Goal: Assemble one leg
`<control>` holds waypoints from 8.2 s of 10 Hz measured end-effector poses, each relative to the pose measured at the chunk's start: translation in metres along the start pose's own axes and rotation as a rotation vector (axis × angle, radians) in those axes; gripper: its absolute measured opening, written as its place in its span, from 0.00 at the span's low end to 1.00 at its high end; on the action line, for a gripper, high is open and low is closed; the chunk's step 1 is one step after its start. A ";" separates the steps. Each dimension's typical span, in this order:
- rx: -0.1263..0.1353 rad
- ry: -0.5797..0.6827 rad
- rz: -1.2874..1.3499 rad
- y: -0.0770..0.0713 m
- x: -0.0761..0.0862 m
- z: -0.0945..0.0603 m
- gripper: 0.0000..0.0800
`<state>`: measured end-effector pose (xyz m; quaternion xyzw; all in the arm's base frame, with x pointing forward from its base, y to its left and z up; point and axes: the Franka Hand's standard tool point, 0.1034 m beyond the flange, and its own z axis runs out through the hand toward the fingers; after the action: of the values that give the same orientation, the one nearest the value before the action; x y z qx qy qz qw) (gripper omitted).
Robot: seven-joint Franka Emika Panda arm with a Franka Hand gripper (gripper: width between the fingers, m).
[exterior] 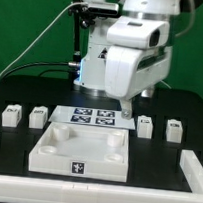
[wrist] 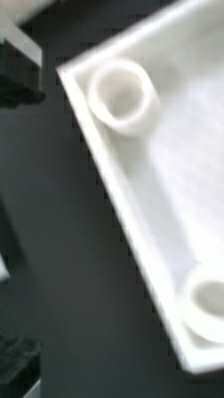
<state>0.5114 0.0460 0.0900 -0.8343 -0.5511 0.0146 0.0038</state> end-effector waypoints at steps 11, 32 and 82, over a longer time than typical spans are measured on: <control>-0.016 0.014 -0.293 -0.032 -0.062 0.037 0.81; 0.019 0.030 -0.320 -0.045 -0.051 0.080 0.08; 0.504 -0.463 1.161 -0.127 0.072 0.058 0.81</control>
Offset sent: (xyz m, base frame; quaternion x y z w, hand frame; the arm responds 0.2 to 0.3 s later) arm 0.0000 0.0000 0.0000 0.0000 0.0000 0.0000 1.0000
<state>0.4209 0.1613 0.0335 -0.9442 0.0206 0.3208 0.0718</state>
